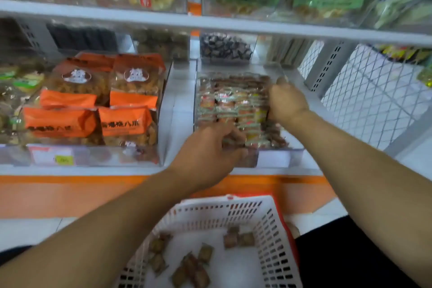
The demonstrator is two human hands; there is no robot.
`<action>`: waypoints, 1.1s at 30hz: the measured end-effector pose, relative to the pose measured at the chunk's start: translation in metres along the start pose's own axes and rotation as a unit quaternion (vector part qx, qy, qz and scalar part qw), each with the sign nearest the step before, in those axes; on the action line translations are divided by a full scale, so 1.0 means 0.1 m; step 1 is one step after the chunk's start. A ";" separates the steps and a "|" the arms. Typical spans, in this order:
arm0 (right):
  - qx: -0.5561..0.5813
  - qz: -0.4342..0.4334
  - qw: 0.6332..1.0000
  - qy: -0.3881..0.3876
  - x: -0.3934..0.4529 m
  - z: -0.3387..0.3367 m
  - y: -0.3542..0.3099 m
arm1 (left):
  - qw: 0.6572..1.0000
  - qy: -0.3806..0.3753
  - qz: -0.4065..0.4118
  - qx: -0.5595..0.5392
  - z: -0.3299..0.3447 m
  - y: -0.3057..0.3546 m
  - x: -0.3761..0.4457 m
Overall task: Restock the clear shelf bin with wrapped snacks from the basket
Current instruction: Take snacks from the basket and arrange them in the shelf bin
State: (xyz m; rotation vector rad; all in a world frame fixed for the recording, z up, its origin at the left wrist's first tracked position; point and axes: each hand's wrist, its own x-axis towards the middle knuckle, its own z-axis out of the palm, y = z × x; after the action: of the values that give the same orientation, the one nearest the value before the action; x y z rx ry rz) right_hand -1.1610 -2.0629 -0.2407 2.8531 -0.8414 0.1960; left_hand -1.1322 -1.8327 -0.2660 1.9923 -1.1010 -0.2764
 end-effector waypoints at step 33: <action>0.197 -0.065 0.856 -0.474 -2.85 3.85 -1.77 | 0.805 -0.407 -0.321 0.288 1.92 -2.91 -2.48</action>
State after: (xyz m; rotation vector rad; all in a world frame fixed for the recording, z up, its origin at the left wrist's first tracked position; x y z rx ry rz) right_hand -1.2711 -1.8389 -0.6865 3.3152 -0.7662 -1.3014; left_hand -1.2070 -1.6645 -0.6522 2.8802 -1.0077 -1.4108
